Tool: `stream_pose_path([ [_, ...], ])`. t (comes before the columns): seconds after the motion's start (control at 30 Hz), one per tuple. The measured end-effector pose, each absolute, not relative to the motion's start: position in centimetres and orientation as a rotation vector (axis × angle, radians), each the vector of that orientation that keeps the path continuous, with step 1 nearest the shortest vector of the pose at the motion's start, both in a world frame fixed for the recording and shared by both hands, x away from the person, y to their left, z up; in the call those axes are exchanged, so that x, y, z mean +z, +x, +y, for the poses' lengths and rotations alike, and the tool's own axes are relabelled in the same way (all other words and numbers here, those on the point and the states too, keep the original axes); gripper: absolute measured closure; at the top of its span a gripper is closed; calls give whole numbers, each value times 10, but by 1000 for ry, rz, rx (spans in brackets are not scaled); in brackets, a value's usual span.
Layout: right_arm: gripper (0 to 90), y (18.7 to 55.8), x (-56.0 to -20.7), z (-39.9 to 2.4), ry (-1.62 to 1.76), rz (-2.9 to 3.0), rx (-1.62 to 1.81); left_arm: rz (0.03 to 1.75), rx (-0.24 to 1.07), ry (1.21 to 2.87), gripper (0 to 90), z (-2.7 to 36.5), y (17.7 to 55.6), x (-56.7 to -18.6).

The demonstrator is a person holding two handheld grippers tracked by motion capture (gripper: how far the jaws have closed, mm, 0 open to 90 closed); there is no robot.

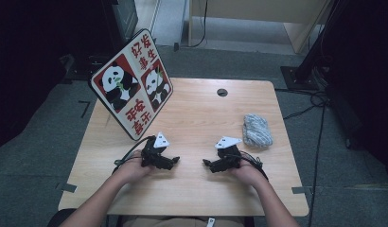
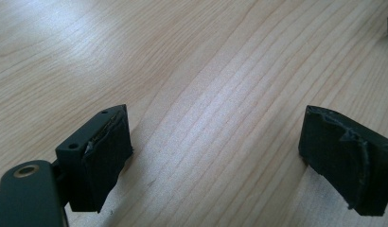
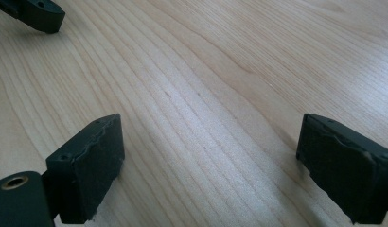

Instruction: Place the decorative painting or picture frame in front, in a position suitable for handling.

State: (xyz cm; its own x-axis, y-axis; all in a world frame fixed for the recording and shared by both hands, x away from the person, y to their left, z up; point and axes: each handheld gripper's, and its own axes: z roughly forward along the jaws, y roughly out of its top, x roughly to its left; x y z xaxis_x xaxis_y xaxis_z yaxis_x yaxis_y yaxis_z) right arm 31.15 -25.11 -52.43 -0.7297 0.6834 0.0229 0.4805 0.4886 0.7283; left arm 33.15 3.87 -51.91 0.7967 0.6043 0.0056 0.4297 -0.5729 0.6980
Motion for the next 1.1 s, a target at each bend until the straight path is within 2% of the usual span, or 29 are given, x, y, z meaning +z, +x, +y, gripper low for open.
stream_pose_path([
  [1.1,87,311,-524,-251,990,2463,1083,840,351,2249,86,30,331,-519],
])
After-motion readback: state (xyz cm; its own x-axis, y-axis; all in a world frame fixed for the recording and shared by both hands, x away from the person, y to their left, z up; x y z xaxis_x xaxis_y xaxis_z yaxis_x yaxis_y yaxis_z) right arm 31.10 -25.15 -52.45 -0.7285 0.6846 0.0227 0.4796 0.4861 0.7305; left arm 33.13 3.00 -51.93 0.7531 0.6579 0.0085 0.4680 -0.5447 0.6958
